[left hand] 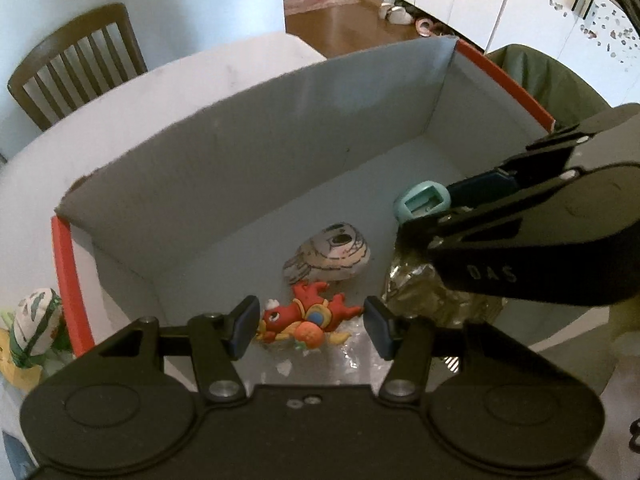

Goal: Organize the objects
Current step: 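Lift and carry the teal egg and red dragon with both tools over the shoebox, then open the right tool dropping the teal egg while the left tool releases the dragon, then withdraw both tools from the shoebox back over the table items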

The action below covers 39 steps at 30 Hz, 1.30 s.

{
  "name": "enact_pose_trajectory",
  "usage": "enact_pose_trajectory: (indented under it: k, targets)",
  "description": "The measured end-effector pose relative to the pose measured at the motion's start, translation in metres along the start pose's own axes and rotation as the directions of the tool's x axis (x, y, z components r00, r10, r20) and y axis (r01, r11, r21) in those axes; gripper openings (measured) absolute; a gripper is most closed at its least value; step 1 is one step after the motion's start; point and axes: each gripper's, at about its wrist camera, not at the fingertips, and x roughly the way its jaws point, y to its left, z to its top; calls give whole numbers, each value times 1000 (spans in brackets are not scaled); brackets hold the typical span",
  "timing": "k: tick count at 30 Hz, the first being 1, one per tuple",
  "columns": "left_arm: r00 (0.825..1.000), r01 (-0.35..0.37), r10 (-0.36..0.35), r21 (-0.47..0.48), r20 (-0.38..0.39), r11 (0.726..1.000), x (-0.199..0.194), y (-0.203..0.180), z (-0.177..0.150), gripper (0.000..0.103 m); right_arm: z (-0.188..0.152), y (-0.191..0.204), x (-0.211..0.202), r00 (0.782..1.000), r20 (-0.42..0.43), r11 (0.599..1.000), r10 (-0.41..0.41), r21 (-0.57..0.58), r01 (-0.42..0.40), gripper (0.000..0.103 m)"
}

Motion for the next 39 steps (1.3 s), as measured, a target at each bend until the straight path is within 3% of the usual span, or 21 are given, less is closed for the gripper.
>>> enact_pose_trajectory:
  k: [9,14,28,39]
  targets:
    - [998,11,-12,-18,-58,1000,4,5,1,57,2,-2,0,1000,4,1000,5,4,-5,36]
    - [999,5,-6,-24,-49,1000,-2,10,1,62,-2,-3,-5,1000,20,1000,8,7,-8,37]
    - [996,53,-50,-50,75,997,-43,27,-8,67,-15,1,-55,991,123,997,43,54,-50,39]
    - [975,88,-77,-47,210,995,-93,24,-23,67,-34,22,-111,968,239,994,70,61,-87,39]
